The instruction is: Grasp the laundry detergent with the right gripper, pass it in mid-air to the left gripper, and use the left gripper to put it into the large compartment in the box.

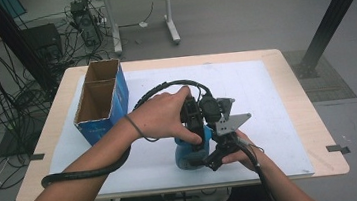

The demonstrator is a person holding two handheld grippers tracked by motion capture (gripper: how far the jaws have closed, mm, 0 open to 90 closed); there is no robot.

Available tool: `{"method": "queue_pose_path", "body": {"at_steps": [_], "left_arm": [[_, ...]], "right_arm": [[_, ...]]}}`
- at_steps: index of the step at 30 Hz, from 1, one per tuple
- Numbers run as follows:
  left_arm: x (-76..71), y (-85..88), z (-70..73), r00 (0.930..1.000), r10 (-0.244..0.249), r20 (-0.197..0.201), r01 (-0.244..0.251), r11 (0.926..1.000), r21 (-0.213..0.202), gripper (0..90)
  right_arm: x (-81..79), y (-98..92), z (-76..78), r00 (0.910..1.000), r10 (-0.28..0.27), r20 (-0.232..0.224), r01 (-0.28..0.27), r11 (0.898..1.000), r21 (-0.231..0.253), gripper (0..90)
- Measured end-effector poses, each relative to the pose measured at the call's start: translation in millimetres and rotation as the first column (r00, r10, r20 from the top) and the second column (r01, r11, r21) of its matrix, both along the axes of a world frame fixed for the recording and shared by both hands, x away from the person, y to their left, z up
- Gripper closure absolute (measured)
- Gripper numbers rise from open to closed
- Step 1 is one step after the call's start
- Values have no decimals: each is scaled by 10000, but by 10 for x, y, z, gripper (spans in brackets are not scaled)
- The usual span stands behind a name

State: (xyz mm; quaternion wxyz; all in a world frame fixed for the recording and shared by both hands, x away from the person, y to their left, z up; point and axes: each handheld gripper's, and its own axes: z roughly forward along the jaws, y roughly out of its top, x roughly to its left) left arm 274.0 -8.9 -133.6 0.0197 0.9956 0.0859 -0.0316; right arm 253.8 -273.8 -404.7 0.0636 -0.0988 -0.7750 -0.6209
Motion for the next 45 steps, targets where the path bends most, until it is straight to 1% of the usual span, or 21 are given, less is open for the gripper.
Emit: {"method": "queue_pose_path", "body": {"at_steps": [2, 5, 11, 18, 20, 22, 23, 24, 25, 26, 27, 29, 30, 31, 33, 35, 37, 39, 43, 44, 45], "left_arm": [[8, -5, 1, 10000, 53, -42, -52, 10000, 67, 367], [9, 2, 11, 10000, 71, -41, -70, 10000, 55, 367], [7, 12, 31, 9999, 147, -36, -147, 9999, 17, 367], [2, 15, 56, 9999, 160, -27, -160, 9999, 20, 367], [-2, 33, 60, 9996, 267, -26, -267, 9996, -35, 367], [-4, 35, 61, 9997, 263, -14, -263, 9997, -24, 367], [-2, 36, 62, 9995, 305, -8, -305, 9995, 9, 367], [-2, 36, 62, 9995, 305, -8, -305, 9995, 9, 367], [1, 41, 61, 9993, 370, -5, -370, 9993, 0, 367], [1, 41, 61, 9993, 370, -5, -370, 9993, 0, 367], [-1, 34, 62, 9994, 334, 18, -334, 9994, 68, 367], [0, 36, 70, 9993, 362, 20, -362, 9993, 74, 367], [0, 36, 70, 9993, 362, 20, -362, 9993, 74, 367], [-4, 51, 74, 9992, 391, 55, -391, 9992, 2, 367], [3, 41, 87, 9993, 367, 28, -367, 9993, 92, 367], [2, 54, 94, 9992, 410, 31, -410, 9991, 56, 367], [6, 71, 97, 9988, 481, 22, -481, 9988, 9, 367], [10, 81, 91, 9988, 499, 15, -499, 9988, 10, 367], [29, 99, 79, 9985, 551, -24, -551, 9985, 19, 368], [29, 99, 79, 9985, 551, -24, -551, 9985, 19, 368], [32, 108, 78, 9983, 579, -16, -579, 9983, 6, 367]], "right_arm": [[-11, -17, 2, 10000, -57, -3, 57, 10000, 25, 88], [-23, -44, 2, 9999, -117, 58, 116, 9999, 39, 88], [-47, -131, -5, 9999, -168, 13, 168, 9998, 56, 84], [-82, -256, 21, 9997, -227, 55, 227, 9997, -123, 74], [-113, -357, 33, 9992, -395, 23, 395, 9989, -233, 70], [-121, -381, 34, 9990, -450, 44, 451, 9987, -240, 70], [-146, -456, 39, 9982, -605, 51, 606, 9978, -269, 70], [-146, -456, 39, 9982, -605, 51, 606, 9978, -269, 70], [-168, -518, 48, 9972, -745, 56, 746, 9968, -272, 68], [-168, -518, 48, 9972, -745, 56, 746, 9968, -272, 68], [-187, -570, 53, 9960, -886, 91, 888, 9957, -277, 67], [-210, -633, 62, 9943, -1066, 90, 1068, 9939, -278, 68], [-210, -633, 62, 9943, -1066, 90, 1068, 9939, -278, 68], [-226, -687, 77, 9925, -1221, 115, 1224, 9920, -306, 67], [-239, -736, 87, 9907, -1355, 129, 1358, 9902, -313, 67], [-256, -791, 98, 9881, -1526, 164, 1532, 9875, -370, 67], [-281, -860, 94, 9831, -1818, 198, 1825, 9823, -423, 67], [-289, -915, 90, 9801, -1975, 185, 1982, 9791, -464, 67], [-325, -1036, 97, 9706, -2401, 181, 2407, 9692, -516, 67], [-325, -1036, 97, 9706, -2401, 181, 2407, 9692, -516, 67], [-346, -1101, 106, 9640, -2649, 234, 2659, 9622, -586, 67]]}}
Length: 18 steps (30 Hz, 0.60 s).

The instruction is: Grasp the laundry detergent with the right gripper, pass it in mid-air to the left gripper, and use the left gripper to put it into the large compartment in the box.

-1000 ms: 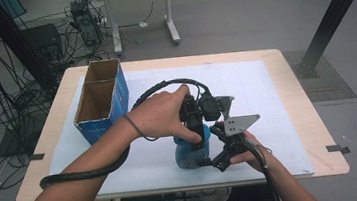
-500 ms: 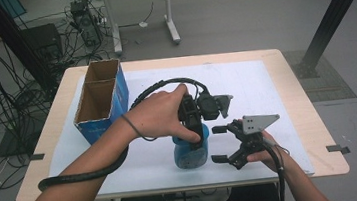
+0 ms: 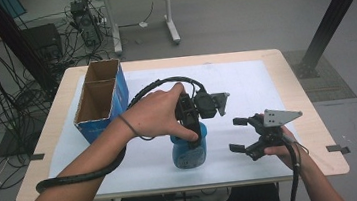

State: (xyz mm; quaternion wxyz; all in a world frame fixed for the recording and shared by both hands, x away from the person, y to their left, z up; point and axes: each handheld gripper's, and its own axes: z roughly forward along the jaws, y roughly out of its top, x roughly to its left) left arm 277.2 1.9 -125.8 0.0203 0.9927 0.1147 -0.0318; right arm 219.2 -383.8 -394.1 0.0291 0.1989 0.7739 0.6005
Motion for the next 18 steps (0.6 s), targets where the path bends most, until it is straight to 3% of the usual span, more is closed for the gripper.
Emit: {"method": "queue_pose_path", "body": {"at_steps": [5, 11, 18], "left_arm": [[13, 18, 5, 10000, 95, 16, -95, 10000, 4, 368], [21, 48, 13, 9998, 202, 43, -202, 9998, -34, 368], [27, 52, 17, 9987, 510, 65, -510, 9987, 34, 368]], "right_arm": [[-29, -113, 17, 9989, -478, 7, 479, 9987, -174, 68], [-70, -258, -21, 9913, -1310, -80, 1307, 9908, -338, 68], [-92, -327, -95, 9830, -1819, -230, 1810, 9828, -376, 68]]}}
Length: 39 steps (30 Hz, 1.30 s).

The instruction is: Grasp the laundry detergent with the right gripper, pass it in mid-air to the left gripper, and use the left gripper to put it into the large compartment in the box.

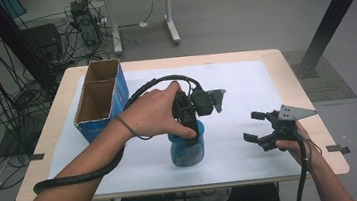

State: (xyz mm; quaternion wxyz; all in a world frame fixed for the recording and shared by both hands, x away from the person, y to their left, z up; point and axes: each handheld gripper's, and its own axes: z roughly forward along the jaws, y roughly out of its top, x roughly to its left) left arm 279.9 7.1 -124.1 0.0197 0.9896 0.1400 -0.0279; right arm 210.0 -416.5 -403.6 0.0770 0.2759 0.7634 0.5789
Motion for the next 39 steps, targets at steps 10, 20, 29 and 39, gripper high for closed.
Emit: {"method": "queue_pose_path", "body": {"at_steps": [10, 20, 29, 39], "left_arm": [[19, -8, 47, 9914, 1304, 54, -1304, 9914, 46, 369], [122, 11, 165, 9534, 3018, 19, -3018, 9533, -110, 370], [179, -9, 224, 9184, 3949, 259, -3952, 9186, 83, 370], [297, 54, 327, 9003, 4351, 109, -4353, 9002, 149, 370]], "right_arm": [[2, -20, -18, 9993, -361, -116, 359, 9992, -187, 68], [-47, -20, -22, 9956, -934, 24, 934, 9946, -455, 62], [-93, -22, -55, 9902, -1395, 115, 1399, 9889, -498, 55], [-108, 14, -81, 9847, -1734, 153, 1739, 9837, -460, 53]]}}
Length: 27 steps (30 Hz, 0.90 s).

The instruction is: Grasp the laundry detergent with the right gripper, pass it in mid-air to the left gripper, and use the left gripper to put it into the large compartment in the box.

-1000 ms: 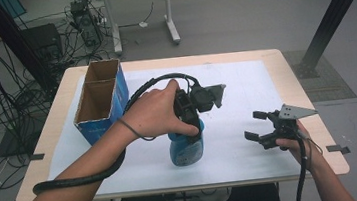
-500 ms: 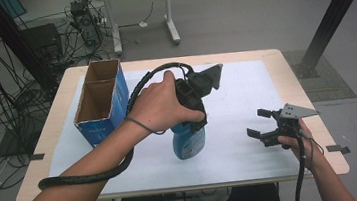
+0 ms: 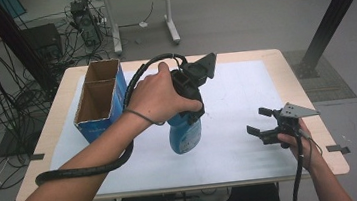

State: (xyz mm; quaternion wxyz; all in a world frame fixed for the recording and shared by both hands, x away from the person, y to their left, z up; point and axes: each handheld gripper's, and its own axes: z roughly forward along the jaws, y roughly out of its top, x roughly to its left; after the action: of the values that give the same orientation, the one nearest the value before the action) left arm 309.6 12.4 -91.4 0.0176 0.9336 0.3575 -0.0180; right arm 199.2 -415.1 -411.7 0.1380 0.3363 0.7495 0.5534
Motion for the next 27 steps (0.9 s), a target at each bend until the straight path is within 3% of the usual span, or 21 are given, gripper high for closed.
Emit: {"method": "queue_pose_path", "body": {"at_steps": [9, 18, 25, 27], "left_arm": [[87, 37, 167, 9993, 343, 119, -343, 9994, 23, 371], [229, 100, 425, 9968, 766, 219, -766, 9971, 1, 371], [356, 180, 559, 9925, 1209, 185, -1212, 9925, 165, 372], [399, 248, 625, 9879, 1531, 260, -1533, 9881, 81, 372]], "right_arm": [[-30, -23, -60, 9996, -275, -48, 276, 9995, 179, 53], [-21, -15, -77, 9993, -373, -40, 374, 9991, 184, 53], [-17, -1, -114, 9990, -420, -121, 422, 9989, 189, 54], [-21, -1, -128, 9989, -450, -134, 452, 9988, 185, 55]]}}
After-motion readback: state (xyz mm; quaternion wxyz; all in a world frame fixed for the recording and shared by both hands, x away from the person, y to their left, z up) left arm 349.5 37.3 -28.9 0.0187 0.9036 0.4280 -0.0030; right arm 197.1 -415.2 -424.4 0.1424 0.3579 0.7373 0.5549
